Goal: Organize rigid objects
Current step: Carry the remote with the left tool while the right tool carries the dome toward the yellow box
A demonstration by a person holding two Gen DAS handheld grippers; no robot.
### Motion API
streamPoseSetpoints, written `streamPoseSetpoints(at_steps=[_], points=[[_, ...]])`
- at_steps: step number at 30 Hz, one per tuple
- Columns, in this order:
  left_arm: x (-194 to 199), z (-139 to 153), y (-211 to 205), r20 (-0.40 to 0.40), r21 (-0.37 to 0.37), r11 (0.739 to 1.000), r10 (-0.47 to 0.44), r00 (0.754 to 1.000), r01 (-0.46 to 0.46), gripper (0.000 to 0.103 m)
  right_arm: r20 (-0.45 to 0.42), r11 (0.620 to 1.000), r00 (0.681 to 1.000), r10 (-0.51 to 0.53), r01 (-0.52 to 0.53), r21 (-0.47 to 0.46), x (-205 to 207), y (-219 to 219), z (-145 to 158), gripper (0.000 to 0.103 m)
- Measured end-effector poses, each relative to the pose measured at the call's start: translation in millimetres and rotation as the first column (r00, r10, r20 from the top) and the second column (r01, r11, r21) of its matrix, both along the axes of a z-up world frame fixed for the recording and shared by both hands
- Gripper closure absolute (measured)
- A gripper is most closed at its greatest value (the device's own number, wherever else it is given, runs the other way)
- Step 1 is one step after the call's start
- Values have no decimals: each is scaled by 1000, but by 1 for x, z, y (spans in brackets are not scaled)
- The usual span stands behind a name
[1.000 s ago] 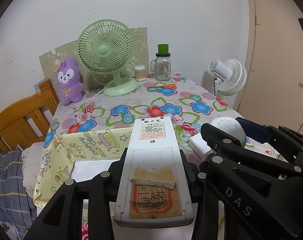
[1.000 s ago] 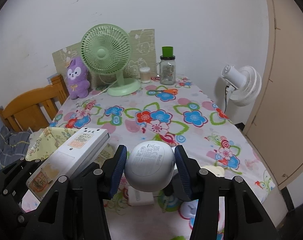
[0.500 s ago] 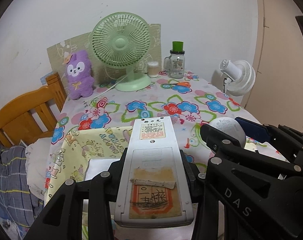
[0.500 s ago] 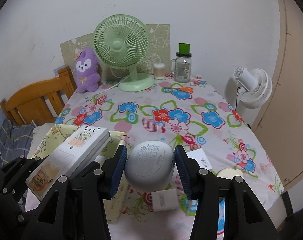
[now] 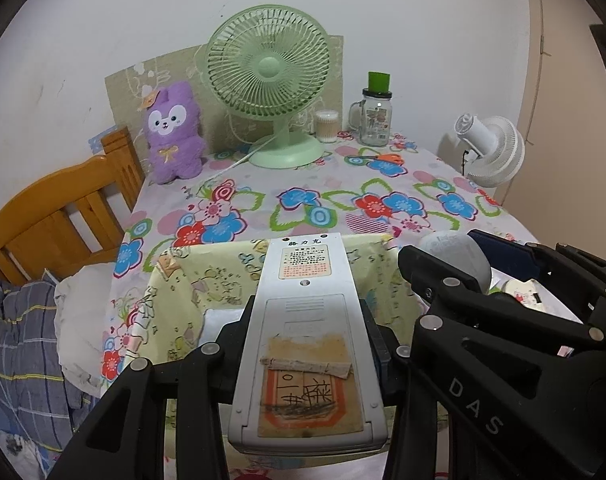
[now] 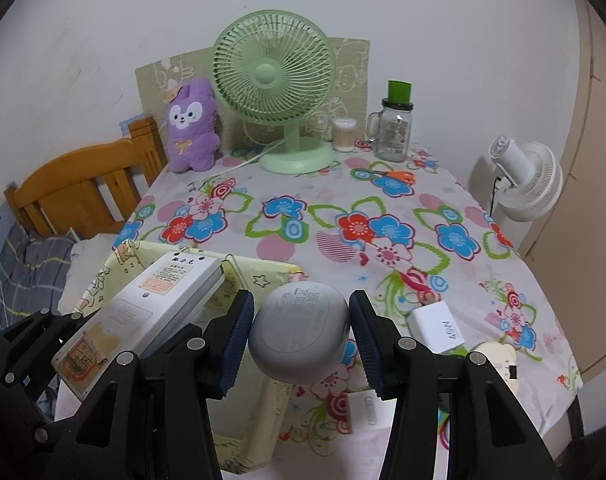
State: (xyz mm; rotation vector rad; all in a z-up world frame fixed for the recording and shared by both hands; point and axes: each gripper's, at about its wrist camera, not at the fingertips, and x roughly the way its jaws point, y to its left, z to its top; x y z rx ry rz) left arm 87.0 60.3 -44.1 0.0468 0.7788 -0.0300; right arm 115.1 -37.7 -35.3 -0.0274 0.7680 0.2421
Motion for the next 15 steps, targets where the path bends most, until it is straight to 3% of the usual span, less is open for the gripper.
streamPoseSetpoints(at_steps=[15], points=[[14,-22,31,-58,13,999,35,998,-34,58,-45,999,998,52,-52,-10,14,35,-20,50]])
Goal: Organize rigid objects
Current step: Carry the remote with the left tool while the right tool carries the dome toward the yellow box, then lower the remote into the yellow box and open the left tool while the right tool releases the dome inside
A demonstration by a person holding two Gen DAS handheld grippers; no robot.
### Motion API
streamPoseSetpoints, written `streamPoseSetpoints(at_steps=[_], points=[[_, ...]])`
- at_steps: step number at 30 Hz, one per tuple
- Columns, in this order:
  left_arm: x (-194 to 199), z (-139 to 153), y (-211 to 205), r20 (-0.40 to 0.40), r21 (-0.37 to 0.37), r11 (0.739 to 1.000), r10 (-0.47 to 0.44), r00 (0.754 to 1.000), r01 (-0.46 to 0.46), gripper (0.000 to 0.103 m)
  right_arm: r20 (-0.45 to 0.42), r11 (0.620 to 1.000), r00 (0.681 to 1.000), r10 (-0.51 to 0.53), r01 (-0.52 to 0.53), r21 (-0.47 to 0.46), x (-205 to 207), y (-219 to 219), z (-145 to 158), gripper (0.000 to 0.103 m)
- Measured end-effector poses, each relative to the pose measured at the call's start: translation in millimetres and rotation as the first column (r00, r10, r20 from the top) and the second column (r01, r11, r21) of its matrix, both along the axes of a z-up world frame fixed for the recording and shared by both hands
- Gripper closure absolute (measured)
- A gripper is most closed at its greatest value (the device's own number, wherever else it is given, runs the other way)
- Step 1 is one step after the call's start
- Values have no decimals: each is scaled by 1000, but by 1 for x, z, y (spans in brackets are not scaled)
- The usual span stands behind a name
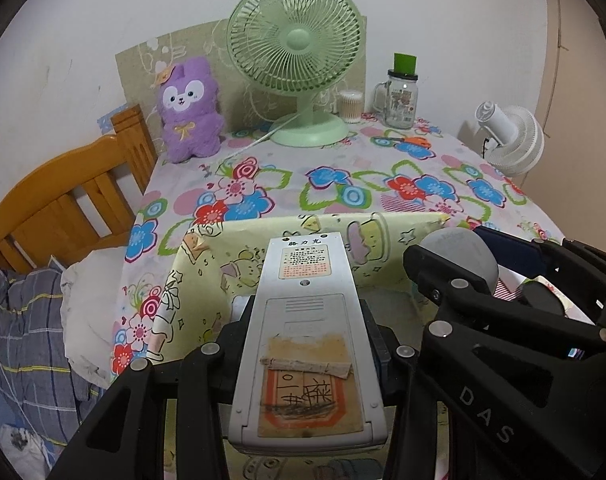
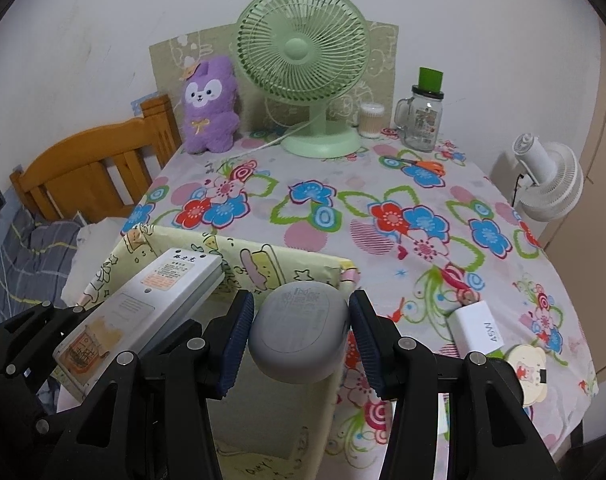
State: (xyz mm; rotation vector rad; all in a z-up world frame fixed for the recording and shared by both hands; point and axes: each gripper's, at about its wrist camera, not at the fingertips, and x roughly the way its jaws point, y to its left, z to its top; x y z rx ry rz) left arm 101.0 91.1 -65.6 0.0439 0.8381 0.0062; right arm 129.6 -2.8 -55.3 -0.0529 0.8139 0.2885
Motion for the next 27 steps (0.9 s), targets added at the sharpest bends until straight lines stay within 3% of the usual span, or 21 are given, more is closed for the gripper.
streamPoseSetpoints(at_steps=[10,24,27], points=[[12,-17,11,-51,-6,1000,19,999,-19,58,38,997,999,9,-6,-71,6,16,-7,50],[19,-35,16,-114,-37,999,29,993,-33,57,-8,993,999,44,-45,-108,13,31,-21,50],[19,-34,17,-113,-45,999,21,993,-26,51,-16,993,998,54,-55,-107,14,31,-21,49]])
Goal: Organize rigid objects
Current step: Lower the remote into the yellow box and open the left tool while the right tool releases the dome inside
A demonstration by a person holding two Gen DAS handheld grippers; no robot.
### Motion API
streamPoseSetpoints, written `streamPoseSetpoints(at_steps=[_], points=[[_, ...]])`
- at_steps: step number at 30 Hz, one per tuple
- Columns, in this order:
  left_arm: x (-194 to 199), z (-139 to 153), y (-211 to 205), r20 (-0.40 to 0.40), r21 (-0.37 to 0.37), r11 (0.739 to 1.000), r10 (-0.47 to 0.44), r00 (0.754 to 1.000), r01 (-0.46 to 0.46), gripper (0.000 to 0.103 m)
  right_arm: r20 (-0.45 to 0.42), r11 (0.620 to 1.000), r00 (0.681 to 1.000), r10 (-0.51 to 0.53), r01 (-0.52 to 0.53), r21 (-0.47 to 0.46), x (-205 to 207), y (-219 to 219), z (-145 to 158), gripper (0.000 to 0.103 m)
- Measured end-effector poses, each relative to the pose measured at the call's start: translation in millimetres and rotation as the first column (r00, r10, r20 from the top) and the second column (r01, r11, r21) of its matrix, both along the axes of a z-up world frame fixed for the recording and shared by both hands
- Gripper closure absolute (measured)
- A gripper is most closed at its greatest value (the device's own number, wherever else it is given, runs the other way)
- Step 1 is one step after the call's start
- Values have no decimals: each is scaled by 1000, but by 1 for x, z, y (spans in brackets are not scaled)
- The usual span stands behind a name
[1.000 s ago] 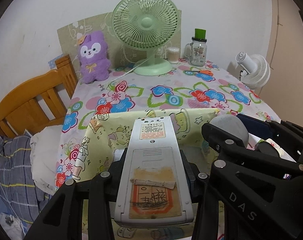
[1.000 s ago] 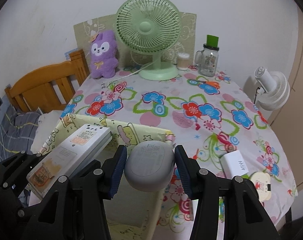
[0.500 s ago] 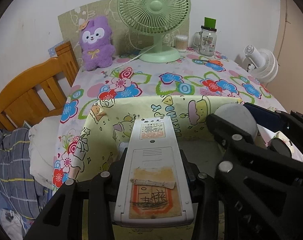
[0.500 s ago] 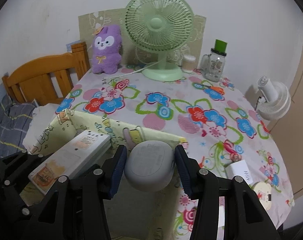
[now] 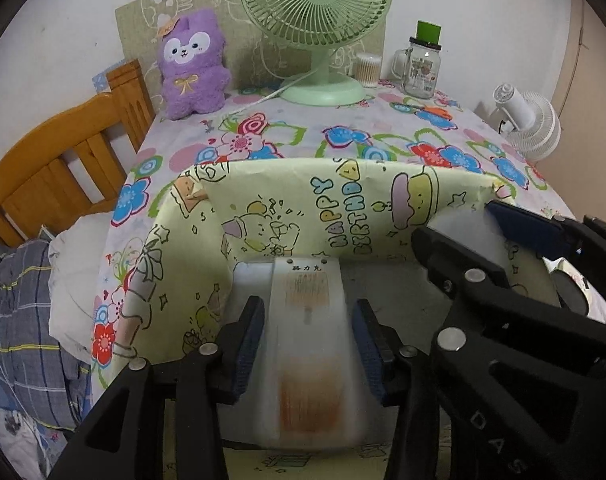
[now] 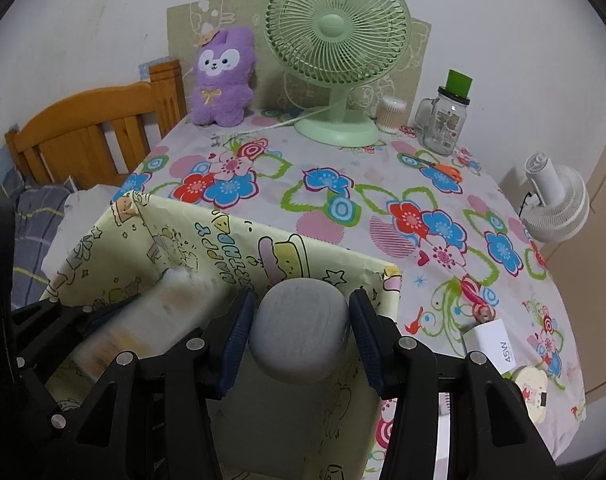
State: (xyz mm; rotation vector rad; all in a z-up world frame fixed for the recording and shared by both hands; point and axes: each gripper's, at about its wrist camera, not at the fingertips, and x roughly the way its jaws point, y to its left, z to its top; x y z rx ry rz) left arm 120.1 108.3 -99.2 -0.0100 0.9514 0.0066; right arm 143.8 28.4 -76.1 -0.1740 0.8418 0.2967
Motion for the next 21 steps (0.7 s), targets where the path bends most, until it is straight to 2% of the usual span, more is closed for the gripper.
streamPoseSetpoints(at_steps=[6,10,17,21], points=[[-1,1,0,-10,-33,999,-26,1000,25,43,-9,1000,1000,16,-15,20,0,0,2,45],[-4,6,-1,-3,-53,998,-25,1000,25,36,-14,999,1000,25,-25,36,-1,-2,4,34],[-12,19,-6,36,-19,1000,1,999,0,21,-33,996,999,36,-33,78,-4,-8,10,31],[-16,26,-8,48,-10,1000,-2,999,3,20,-24,996,999,31,-29,86,-9,-11,17,27]])
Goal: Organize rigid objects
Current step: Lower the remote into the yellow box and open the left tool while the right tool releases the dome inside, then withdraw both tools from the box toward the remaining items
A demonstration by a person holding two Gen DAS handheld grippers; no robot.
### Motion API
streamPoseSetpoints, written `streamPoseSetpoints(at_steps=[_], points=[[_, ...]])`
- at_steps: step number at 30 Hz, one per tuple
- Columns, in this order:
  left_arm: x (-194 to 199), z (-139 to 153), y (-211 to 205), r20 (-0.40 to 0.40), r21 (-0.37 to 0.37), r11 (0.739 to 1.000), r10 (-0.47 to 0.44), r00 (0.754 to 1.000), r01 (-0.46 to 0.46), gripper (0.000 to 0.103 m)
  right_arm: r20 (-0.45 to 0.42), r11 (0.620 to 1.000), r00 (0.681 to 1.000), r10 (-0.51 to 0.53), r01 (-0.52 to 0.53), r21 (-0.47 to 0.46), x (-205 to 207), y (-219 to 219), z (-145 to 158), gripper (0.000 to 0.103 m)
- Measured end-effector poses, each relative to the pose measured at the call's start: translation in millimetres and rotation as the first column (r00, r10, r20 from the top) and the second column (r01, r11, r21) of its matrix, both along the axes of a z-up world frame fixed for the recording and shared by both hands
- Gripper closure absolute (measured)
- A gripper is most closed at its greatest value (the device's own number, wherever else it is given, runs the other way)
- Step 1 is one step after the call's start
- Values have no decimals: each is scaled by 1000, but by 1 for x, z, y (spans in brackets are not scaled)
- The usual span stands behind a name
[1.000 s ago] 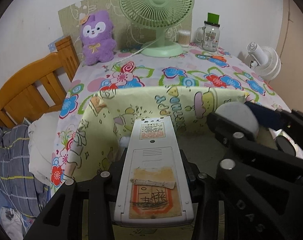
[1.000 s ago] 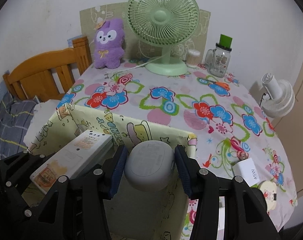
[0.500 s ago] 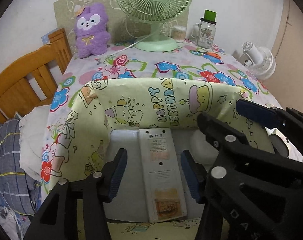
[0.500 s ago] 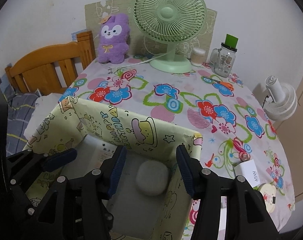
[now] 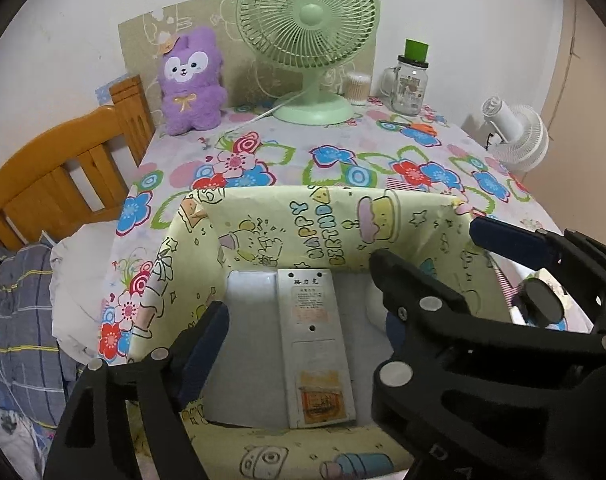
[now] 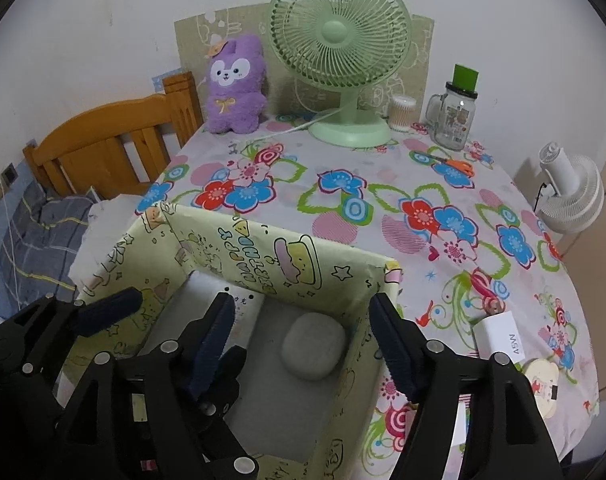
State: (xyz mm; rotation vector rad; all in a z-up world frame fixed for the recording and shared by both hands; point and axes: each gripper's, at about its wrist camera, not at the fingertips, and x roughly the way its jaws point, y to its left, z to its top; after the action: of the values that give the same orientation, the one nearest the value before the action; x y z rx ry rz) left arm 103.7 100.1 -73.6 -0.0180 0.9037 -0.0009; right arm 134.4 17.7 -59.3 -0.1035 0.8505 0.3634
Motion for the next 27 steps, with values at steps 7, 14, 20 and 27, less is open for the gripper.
streamPoseSetpoints(at_steps=[7,14,20,27], points=[[-7,12,-10,22,21,1000,0,1000,0,19,33,1000,999,-26,26,0,-8,-10,12,19],[-15,22,-23,47,35,999,-10,999,9,18,57,999,997,-44,43,15,-17,-25,22,18],[-21,30,-37,66,44,999,-19,998,17,18,79,998,995,-66,65,13,-24,-38,30,14],[-28,39,-51,89,48,999,-22,996,18,18,99,997,992,-78,76,23,-32,-53,40,13]])
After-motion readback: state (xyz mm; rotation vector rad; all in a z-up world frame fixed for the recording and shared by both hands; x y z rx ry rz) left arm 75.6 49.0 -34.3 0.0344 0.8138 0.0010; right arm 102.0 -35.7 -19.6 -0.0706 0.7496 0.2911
